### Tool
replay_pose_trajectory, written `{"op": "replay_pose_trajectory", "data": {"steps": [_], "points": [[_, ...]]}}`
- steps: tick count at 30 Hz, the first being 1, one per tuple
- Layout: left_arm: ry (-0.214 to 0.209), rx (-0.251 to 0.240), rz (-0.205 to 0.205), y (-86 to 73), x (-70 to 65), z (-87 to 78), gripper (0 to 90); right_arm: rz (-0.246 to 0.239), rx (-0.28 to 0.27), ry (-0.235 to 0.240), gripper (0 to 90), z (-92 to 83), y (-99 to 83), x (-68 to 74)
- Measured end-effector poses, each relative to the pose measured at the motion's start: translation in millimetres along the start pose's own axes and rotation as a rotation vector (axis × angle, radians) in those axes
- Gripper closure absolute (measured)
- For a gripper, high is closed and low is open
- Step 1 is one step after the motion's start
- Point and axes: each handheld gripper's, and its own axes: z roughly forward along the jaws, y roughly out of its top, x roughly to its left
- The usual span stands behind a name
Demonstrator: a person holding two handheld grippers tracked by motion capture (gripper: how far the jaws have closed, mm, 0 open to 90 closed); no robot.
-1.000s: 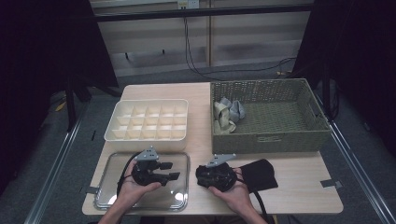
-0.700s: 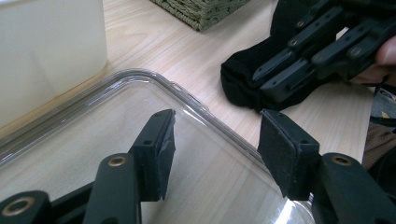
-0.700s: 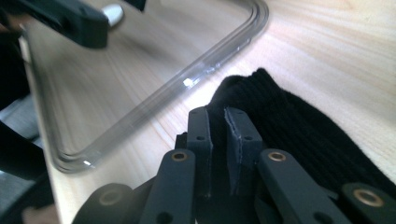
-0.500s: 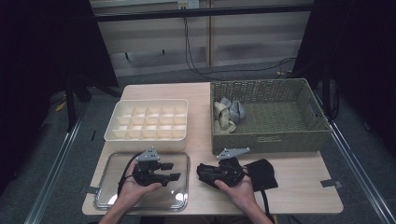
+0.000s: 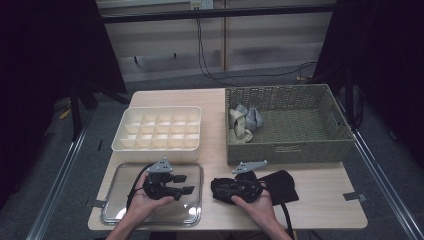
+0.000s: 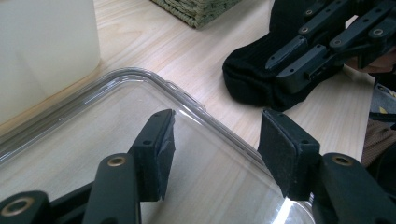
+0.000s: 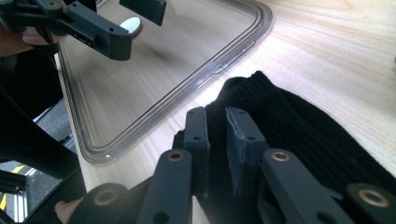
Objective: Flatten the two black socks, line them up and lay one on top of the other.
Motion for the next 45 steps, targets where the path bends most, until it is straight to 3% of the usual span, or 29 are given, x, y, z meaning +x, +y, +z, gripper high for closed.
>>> {"op": "replay_pose_trajectory", "data": {"steps": [7, 21, 27, 33, 39, 45], "points": [[0.002, -0.002, -0.001, 0.1, 0.3, 0.4, 45.2, 0.003, -0.010, -0.003, 87.9, -1.4, 2.2, 1.3], [-0.013, -0.003, 0.000, 1.8, -2.2, 4.3, 46.4, 0.014, -0.165, 0.027, 88.7, -48.3, 23.3, -0.5], [-0.049, -0.007, 0.018, 4.0, -5.9, 8.1, 55.0, 0.015, -0.242, 0.033, 88.9, -70.0, 35.9, -0.3], [-0.056, -0.002, 0.026, 4.6, -8.2, 10.3, 57.3, -0.006, -0.303, 0.030, 88.8, -88.6, 52.5, 4.7], [-0.065, -0.025, 0.018, 10.5, -9.5, 17.9, 58.0, -0.032, -0.343, 0.038, 88.9, -98.5, 68.0, 12.9], [-0.087, -0.020, 0.039, 15.8, -15.5, 25.0, 60.2, -0.040, -0.385, 0.058, 88.9, -100.3, 78.6, 18.6]]}}
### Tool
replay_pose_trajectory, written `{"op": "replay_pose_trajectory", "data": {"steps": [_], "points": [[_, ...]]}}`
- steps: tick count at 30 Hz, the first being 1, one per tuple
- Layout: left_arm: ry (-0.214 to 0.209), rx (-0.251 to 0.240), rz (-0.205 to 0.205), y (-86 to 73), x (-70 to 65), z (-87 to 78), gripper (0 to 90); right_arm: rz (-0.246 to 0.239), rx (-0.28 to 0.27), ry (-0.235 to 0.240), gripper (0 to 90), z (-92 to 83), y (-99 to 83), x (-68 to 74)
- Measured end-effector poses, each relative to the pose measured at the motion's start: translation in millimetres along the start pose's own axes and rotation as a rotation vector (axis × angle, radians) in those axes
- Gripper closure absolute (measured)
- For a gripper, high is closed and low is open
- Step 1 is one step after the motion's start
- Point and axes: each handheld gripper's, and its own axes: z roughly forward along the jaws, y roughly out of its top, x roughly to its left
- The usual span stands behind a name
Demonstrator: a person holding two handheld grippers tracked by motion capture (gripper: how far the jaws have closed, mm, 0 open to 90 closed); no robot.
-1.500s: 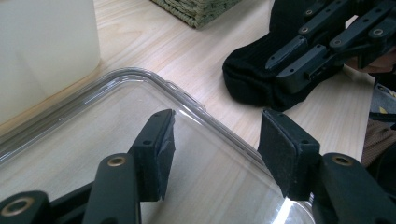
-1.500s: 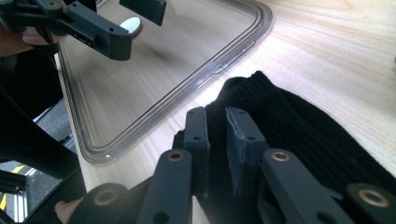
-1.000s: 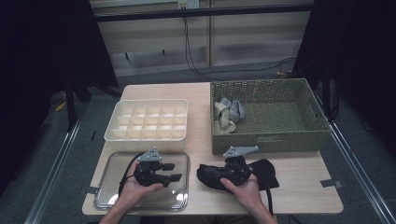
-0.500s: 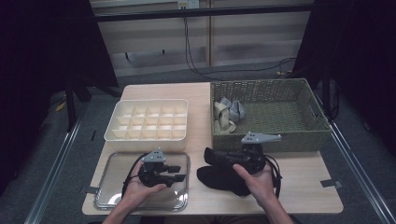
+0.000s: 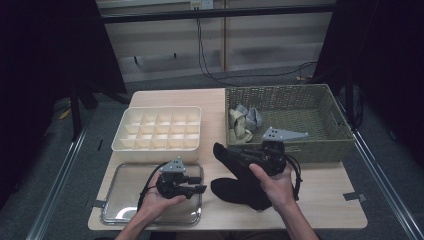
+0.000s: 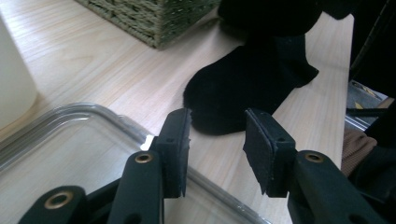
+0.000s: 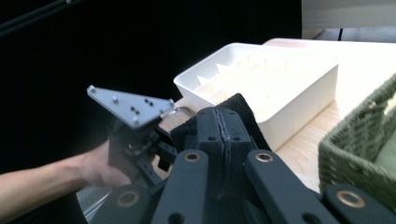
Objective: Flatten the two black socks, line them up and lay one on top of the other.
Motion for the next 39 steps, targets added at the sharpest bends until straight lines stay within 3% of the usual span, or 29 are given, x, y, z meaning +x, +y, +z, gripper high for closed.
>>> {"op": "replay_pose_trajectory", "data": {"steps": [8, 14, 17, 22, 26, 30, 39], "points": [[0.003, -0.007, -0.002, -0.4, 2.9, -3.6, 61.0, -0.045, -0.043, 0.026, 88.9, 5.1, 25.6, 21.8], [0.005, -0.007, -0.004, -1.8, 3.4, -4.6, 61.0, -0.082, -0.099, 0.046, 88.9, 7.0, 43.1, 46.4], [0.007, -0.010, -0.002, -1.9, 3.8, -6.8, 61.1, -0.107, -0.103, 0.034, 88.9, 6.9, 44.0, 53.0], [0.007, -0.007, -0.006, -1.7, 3.0, -4.8, 61.8, -0.071, -0.098, 0.008, 88.9, 0.8, 27.7, 43.1], [0.002, 0.004, 0.001, 1.4, 1.9, 0.0, 61.8, -0.025, -0.093, -0.034, 88.8, -8.5, 8.6, 26.8], [0.003, 0.002, 0.007, 7.7, 2.3, 3.0, 62.1, -0.014, -0.089, -0.082, 88.8, -21.1, -2.7, 17.2], [-0.016, 0.024, 0.025, 21.8, -3.4, 29.0, 62.1, 0.065, -0.089, -0.140, 88.8, -43.8, -34.2, -5.5]]}}
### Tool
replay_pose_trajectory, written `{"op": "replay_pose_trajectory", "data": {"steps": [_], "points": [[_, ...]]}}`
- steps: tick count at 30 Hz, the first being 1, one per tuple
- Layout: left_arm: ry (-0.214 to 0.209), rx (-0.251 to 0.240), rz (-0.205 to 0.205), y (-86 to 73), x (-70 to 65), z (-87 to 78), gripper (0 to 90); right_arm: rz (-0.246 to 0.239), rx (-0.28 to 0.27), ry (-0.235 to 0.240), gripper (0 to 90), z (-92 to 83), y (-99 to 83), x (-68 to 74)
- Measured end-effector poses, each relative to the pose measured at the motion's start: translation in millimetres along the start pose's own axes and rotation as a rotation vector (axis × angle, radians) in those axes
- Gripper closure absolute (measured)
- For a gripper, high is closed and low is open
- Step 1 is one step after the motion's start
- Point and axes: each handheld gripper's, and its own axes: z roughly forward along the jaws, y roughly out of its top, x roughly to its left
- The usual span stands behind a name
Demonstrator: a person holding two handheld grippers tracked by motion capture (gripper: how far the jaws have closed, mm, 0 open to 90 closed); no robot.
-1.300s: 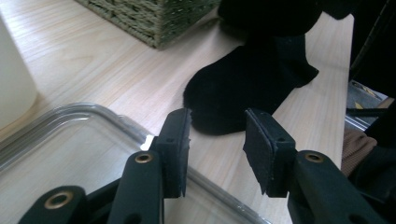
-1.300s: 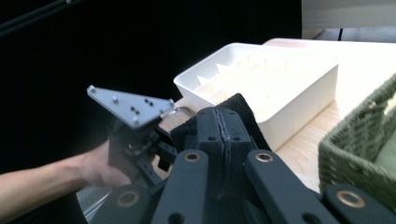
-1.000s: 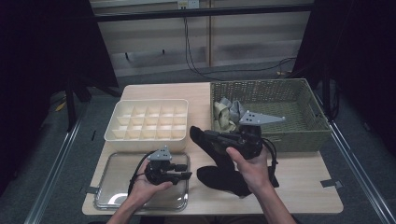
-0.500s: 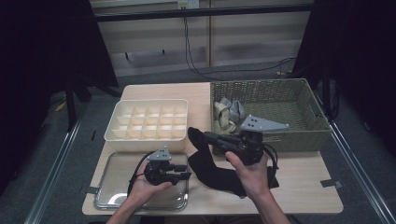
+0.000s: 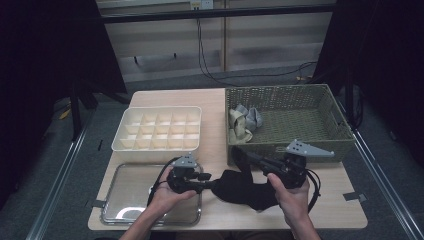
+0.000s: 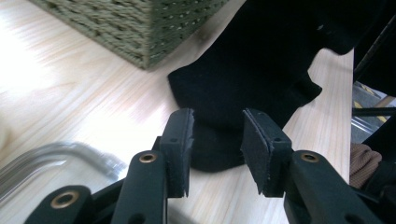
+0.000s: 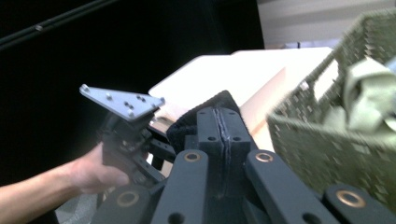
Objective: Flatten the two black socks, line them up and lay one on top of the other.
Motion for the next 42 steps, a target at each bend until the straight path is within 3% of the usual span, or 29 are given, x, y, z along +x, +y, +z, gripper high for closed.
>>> {"op": "replay_pose_trajectory", "data": {"steps": [4, 7, 11, 17, 22, 28, 33, 34, 38, 42], "points": [[-0.016, 0.019, 0.023, 8.8, -4.0, 12.5, 62.0, 0.023, 0.008, -0.013, 88.8, -4.5, -11.4, -9.9], [-0.016, 0.027, 0.012, 14.2, -1.3, 21.8, 61.5, 0.036, 0.012, -0.031, 88.7, -9.4, -18.8, -18.3], [-0.021, 0.050, -0.019, 12.8, 4.9, 32.9, 60.3, 0.055, 0.039, -0.065, 88.6, -18.4, -29.9, -29.7], [-0.023, 0.095, 0.002, 10.1, 4.5, 44.0, 59.5, 0.082, 0.050, -0.099, 88.2, -35.0, -43.8, -45.8], [-0.013, 0.131, -0.014, 8.2, 5.5, 46.8, 72.7, 0.106, 0.061, -0.122, 87.9, -49.0, -52.2, -58.8], [-0.043, 0.100, -0.035, 8.5, 6.9, 42.1, 89.8, 0.132, 0.069, -0.161, 87.8, -69.1, -60.6, -69.3], [-0.059, 0.062, -0.042, 15.6, 5.0, 29.4, 90.0, 0.140, 0.061, -0.191, 87.9, -77.1, -61.3, -75.0], [-0.044, 0.062, -0.040, 15.8, 4.7, 28.5, 90.0, 0.138, 0.061, -0.193, 87.9, -77.2, -60.8, -75.1], [-0.062, 0.041, -0.064, 15.3, 9.6, 33.5, 89.4, 0.130, 0.069, -0.188, 87.9, -73.2, -60.4, -74.4], [-0.078, 0.060, -0.049, 13.1, 8.7, 43.5, 76.8, 0.128, 0.077, -0.192, 87.9, -70.5, -62.0, -75.6]]}}
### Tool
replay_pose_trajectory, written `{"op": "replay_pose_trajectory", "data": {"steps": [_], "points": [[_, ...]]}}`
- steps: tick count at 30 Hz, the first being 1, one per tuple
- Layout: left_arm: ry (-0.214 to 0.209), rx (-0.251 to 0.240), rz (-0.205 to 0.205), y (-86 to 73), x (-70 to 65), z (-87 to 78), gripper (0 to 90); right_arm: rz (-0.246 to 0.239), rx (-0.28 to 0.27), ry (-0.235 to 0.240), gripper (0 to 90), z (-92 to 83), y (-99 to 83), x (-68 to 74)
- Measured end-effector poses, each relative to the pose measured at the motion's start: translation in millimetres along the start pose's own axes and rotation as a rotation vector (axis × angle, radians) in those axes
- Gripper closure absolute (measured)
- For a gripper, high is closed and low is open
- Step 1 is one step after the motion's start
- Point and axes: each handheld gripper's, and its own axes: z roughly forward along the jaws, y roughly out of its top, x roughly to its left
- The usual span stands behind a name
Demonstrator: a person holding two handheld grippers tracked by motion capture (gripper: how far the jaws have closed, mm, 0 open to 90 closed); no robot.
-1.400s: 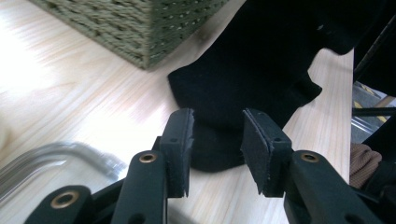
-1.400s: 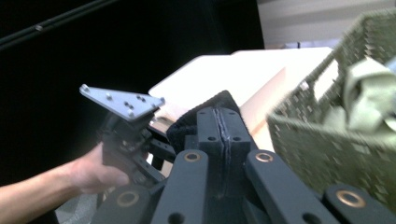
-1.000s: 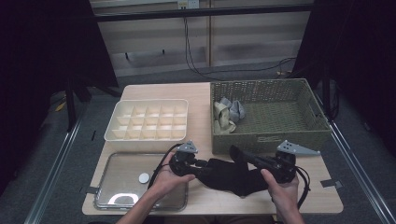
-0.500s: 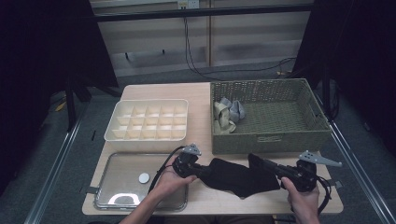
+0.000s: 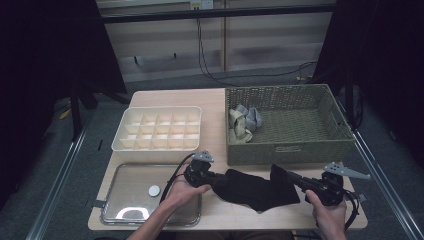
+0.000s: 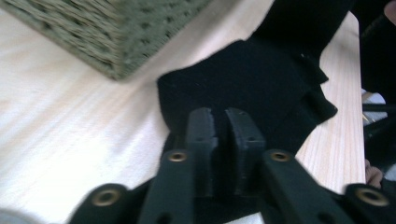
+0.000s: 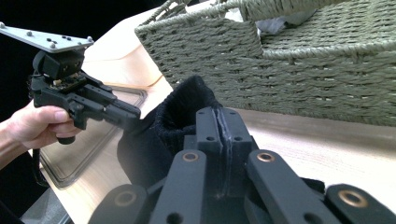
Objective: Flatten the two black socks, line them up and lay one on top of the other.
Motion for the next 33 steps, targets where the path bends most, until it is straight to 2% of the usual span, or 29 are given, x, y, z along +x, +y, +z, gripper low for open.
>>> {"op": "replay_pose_trajectory", "data": {"steps": [4, 7, 8, 9, 11, 14, 18, 23, 27, 30, 33], "points": [[0.000, 0.003, 0.011, 0.8, -3.5, 6.4, 68.3, 0.013, 0.003, -0.005, 87.9, 0.2, -1.7, -5.7], [0.025, 0.035, 0.017, 0.2, -3.2, 11.2, 66.3, 0.015, 0.011, -0.014, 87.9, -0.2, -3.2, -8.6], [0.043, 0.029, 0.010, -0.6, -4.7, 13.5, 66.3, 0.015, 0.012, -0.016, 87.8, -0.4, -3.7, -9.3], [0.032, 0.033, 0.018, -0.7, -3.8, 13.5, 66.5, 0.017, 0.013, -0.015, 87.8, -0.8, -3.9, -9.7], [0.042, 0.037, 0.015, -1.1, -2.6, 12.8, 70.6, 0.017, 0.012, -0.019, 87.8, -1.6, -3.9, -10.5], [0.041, 0.033, -0.005, -2.6, 2.6, 11.4, 86.2, 0.022, 0.015, -0.021, 87.8, -1.9, -4.4, -12.1], [0.043, 0.025, -0.003, -0.3, 1.7, 8.4, 89.7, 0.022, 0.005, -0.029, 87.8, -4.3, -2.9, -12.9], [0.041, -0.041, 0.016, 6.3, -4.3, -12.8, 89.7, 0.022, -0.012, -0.032, 87.9, -8.4, 0.6, -10.7], [0.060, -0.078, 0.008, 2.3, -2.4, -34.8, 89.7, 0.017, -0.014, -0.018, 87.9, -9.3, 0.9, -5.8], [0.077, -0.093, 0.010, -4.5, -2.3, -46.6, 89.7, 0.008, -0.004, -0.015, 87.9, -7.2, -0.8, -1.8], [0.076, -0.083, 0.000, -12.0, -2.8, -48.5, 89.5, 0.005, 0.014, -0.019, 87.8, -5.3, -3.7, -0.9]]}}
